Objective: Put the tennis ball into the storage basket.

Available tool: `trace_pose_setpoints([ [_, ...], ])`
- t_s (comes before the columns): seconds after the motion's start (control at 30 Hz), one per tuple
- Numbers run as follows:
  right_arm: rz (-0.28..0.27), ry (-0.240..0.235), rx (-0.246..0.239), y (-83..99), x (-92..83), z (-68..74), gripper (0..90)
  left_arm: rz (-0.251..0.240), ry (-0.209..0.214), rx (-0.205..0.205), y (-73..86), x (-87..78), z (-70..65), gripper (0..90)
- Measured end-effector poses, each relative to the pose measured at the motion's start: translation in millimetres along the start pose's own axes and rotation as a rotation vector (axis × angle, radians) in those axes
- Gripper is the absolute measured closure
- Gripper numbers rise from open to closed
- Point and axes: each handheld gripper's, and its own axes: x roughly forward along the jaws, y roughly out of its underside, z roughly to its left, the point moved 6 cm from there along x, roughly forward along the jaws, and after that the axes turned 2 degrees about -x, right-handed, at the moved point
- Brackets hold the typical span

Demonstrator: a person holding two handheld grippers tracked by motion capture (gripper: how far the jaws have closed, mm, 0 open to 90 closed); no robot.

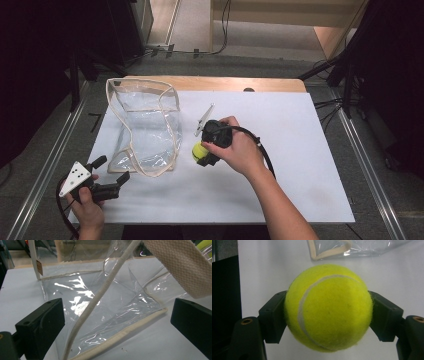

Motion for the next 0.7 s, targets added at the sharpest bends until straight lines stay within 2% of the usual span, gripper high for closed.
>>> trace_pose_setpoints([
  [0.27,-0.004,-0.012,-0.013,-8.4,-5.3,2.6,23.3,0.006,-0.001,0.003,0.2,0.8,-0.4,0.0],
  [0.7,0.000,-0.001,-0.025,-20.2,-19.9,3.2,23.3,0.006,0.004,0.007,0.2,0.8,-0.8,0.0],
])
